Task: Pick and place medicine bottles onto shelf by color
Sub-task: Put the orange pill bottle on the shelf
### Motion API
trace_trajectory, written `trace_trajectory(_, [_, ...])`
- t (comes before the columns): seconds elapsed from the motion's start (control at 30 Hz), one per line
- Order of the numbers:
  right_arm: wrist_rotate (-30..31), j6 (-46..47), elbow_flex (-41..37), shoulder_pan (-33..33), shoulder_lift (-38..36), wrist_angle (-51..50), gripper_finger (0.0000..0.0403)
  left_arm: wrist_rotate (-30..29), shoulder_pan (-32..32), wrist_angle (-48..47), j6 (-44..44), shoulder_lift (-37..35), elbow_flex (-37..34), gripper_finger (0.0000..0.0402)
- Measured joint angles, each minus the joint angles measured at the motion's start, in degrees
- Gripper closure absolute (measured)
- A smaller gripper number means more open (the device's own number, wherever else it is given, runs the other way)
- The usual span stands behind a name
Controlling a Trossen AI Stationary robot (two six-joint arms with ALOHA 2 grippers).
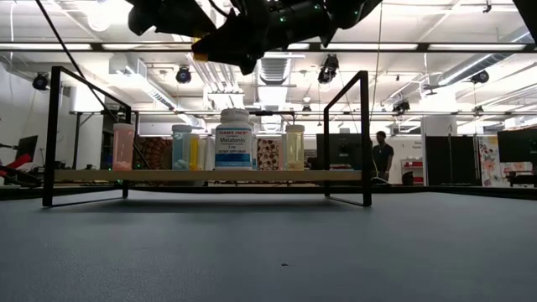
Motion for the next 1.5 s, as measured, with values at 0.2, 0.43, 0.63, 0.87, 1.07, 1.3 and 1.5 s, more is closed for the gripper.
trace_trajectory(0.2, [0.0, -0.4, 0.1, -0.1, -0.6, -0.6, 0.0297, 1.9, 0.0, -0.4, 2.8, -2.5, -0.1, 0.0285])
trace_trajectory(0.43, [0.5, -1.4, 0.0, -0.3, -1.1, -2.6, 0.0311, 2.6, -0.1, -1.4, 3.0, -5.1, -0.2, 0.0218])
trace_trajectory(0.63, [0.5, -2.2, 0.0, -0.2, -1.7, -5.1, 0.0312, 2.6, -0.8, -1.5, 5.9, -5.2, -0.3, 0.0169])
trace_trajectory(0.87, [4.6, -5.1, -0.6, -0.2, -5.4, -8.0, 0.0312, 2.6, -2.7, -1.7, 7.2, -6.6, -0.4, 0.0159])
trace_trajectory(1.07, [5.3, -2.9, -6.2, 0.5, -7.1, 3.3, 0.0312, 2.6, -3.2, 5.5, 7.3, -5.3, -3.7, 0.0159])
trace_trajectory(1.3, [5.6, -1.8, -12.0, 1.9, -7.1, 17.1, 0.0312, 0.2, -3.2, 12.7, 9.4, -3.7, -6.0, 0.0159])
trace_trajectory(1.5, [8.1, -2.6, -12.3, 2.6, -7.1, 17.7, 0.0312, -0.3, -3.2, 17.6, 14.3, -2.6, -6.1, 0.0159])
